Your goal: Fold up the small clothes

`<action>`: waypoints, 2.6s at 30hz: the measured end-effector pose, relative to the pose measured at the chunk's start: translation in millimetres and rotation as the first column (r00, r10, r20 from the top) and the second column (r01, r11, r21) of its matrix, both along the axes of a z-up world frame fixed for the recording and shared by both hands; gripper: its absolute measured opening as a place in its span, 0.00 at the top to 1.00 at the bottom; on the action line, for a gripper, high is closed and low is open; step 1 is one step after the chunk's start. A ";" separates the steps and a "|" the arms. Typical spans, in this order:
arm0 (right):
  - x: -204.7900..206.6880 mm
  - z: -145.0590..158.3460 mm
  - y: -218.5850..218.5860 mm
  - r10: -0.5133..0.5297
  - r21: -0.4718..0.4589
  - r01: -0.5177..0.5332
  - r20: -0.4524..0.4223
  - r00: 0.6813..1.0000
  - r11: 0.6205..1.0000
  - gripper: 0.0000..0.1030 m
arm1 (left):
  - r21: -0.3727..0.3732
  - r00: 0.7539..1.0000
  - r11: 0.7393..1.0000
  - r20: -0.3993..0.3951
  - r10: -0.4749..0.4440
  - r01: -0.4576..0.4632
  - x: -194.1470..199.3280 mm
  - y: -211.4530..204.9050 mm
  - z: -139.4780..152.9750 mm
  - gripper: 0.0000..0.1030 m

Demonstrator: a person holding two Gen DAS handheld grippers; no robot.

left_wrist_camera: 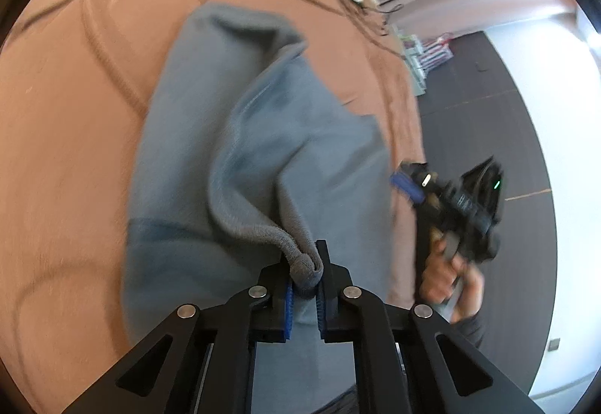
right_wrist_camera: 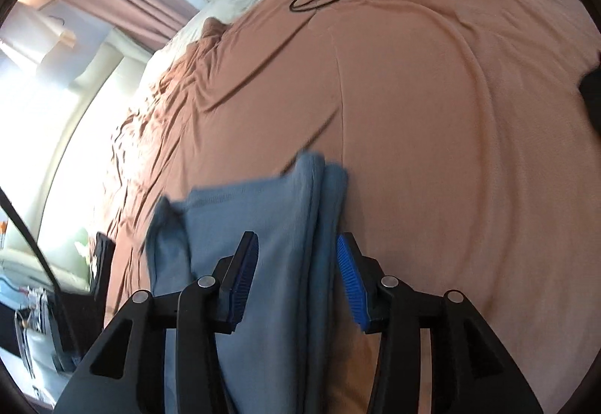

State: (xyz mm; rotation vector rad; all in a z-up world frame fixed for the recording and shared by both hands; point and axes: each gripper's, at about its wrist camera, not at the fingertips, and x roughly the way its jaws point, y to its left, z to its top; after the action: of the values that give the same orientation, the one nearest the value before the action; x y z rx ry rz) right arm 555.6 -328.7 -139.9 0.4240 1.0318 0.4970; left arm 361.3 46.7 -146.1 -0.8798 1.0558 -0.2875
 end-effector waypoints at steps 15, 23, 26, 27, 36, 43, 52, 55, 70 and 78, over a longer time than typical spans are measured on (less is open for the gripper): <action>-81.6 9.5 -44.7 -0.029 0.026 0.028 0.024 0.999 0.999 0.60 | 0.075 0.987 0.990 0.099 -0.124 0.116 79.4 -54.4 59.5 0.92; -128.2 2.9 -76.1 -0.113 0.056 0.110 0.044 0.993 0.992 0.60 | 0.133 0.980 0.975 0.070 -0.187 0.177 118.8 -88.5 51.8 0.92; -138.8 0.1 -78.8 -0.123 0.070 0.120 0.037 0.992 0.990 0.60 | 0.158 0.976 0.968 0.060 -0.208 0.197 132.2 -101.7 43.2 0.92; -141.7 -1.0 -78.5 -0.122 0.078 0.119 0.037 0.992 0.990 0.60 | 0.161 0.975 0.967 0.061 -0.212 0.199 134.8 -103.8 41.5 0.92; -156.2 -11.7 -77.7 -0.124 0.121 0.120 0.025 0.992 0.985 0.45 | 0.148 0.971 0.970 0.111 -0.212 0.195 143.4 -115.1 45.7 0.44; -140.8 -12.5 -60.6 -0.084 0.089 0.083 0.018 0.996 0.993 0.45 | 0.216 0.984 0.966 0.079 -0.160 0.139 115.3 -78.5 41.5 0.44; -119.8 -9.5 -40.4 -0.037 0.021 0.037 0.017 0.999 0.999 0.36 | 0.289 0.998 0.955 -0.005 -0.062 0.061 59.3 -27.6 15.3 0.44; -117.0 -14.3 -31.6 -0.023 -0.012 0.023 -0.001 1.000 1.000 0.35 | 0.289 0.999 0.957 -0.030 -0.029 0.036 41.6 -9.8 2.1 0.44; -122.1 -7.8 -5.6 -0.013 -0.105 0.011 -0.014 1.000 0.994 0.36 | 0.302 0.995 0.953 -0.088 0.056 -0.027 -28.7 32.2 -29.3 0.44; -127.7 -10.9 -2.9 -0.006 -0.119 0.005 -0.009 1.000 0.993 0.54 | 0.260 0.993 0.964 -0.086 0.084 -0.059 -54.1 45.7 -38.5 0.44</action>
State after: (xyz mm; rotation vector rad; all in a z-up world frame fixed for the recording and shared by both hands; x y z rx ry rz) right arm 428.0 -331.6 -150.8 0.3230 1.0629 0.4268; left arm 307.2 92.4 -184.6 -0.7005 1.1193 -0.0452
